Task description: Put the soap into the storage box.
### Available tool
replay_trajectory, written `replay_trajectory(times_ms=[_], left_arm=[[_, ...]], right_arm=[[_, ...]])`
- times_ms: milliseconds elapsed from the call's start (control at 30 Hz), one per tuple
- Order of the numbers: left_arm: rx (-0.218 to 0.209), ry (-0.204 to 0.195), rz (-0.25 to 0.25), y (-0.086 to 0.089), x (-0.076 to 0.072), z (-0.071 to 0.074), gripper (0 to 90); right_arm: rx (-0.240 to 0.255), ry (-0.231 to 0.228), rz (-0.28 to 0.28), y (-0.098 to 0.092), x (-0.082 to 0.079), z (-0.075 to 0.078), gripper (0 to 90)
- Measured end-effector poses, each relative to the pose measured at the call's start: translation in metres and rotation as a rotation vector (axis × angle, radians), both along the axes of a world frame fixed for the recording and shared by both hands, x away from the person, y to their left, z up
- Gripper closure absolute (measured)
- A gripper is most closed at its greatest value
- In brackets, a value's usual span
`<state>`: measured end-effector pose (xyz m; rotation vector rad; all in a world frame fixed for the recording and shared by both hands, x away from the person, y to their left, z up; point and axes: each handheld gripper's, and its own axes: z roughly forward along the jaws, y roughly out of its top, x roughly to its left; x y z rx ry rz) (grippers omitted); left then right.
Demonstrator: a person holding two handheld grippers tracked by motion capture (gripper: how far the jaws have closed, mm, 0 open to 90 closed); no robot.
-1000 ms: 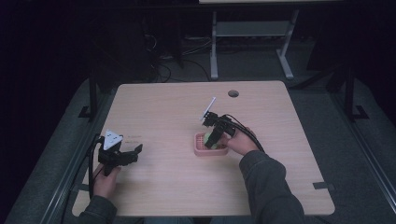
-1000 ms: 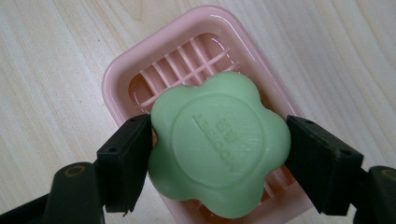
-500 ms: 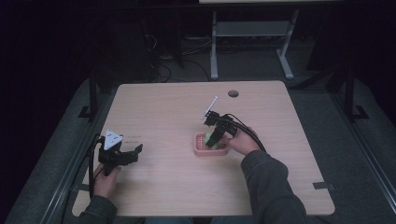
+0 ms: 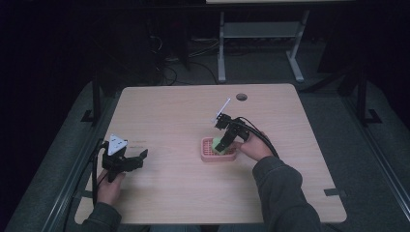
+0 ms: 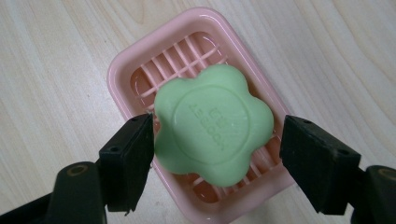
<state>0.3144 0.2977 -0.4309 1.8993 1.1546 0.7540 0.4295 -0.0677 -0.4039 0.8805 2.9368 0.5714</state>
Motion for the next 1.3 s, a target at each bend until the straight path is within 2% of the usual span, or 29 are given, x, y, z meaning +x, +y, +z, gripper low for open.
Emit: replay_trajectory(times_ms=[900, 1300], left_arm=[[0.001, -0.004, -0.002, 0.001, -0.002, 0.001, 14.2], [0.000, -0.002, 0.000, 0.001, -0.002, 0.000, 14.2]], right_arm=[[0.045, -0.028, -0.041, -0.025, -0.010, 0.010, 27.2], [0.050, -0.034, -0.059, -0.039, -0.015, 0.015, 27.3]])
